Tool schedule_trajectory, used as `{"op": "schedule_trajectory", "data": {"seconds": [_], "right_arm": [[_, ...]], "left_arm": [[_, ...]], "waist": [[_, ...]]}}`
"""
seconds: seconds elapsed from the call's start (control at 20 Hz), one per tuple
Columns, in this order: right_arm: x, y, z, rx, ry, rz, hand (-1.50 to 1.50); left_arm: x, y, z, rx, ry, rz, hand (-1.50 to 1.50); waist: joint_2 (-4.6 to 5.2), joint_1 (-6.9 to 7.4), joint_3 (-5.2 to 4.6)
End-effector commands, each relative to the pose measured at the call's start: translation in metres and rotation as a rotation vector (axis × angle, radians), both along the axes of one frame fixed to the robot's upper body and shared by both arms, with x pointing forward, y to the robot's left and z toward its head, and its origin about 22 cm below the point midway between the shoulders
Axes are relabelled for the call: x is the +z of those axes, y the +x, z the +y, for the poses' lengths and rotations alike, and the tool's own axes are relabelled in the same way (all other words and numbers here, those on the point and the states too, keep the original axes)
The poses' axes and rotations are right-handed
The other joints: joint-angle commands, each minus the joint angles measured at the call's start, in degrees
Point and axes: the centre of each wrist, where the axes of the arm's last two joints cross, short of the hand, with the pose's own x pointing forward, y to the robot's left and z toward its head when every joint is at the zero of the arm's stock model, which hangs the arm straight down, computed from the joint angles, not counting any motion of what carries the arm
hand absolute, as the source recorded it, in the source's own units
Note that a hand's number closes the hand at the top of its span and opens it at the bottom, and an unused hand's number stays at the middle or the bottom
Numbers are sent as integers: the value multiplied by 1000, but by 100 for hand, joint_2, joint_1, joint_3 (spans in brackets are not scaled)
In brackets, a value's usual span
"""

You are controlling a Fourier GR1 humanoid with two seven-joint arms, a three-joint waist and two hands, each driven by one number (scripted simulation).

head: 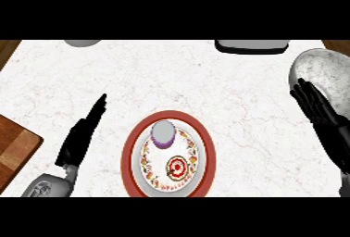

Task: Pick the can from the plate and place it in the bowl

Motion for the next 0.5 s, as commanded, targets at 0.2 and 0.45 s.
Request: {"op": "schedule_trajectory", "data": {"seconds": [0.2,0.45], "right_arm": [[-14,-9,93,-383,209,37,150],[-48,-20,139,-582,91,132,-150]], "left_arm": [[25,7,-27,-162,-128,-147,0],[24,3,-51,-269,-214,-106,0]], "waist": [[-158,-126,86],[-97,-36,89]]}}
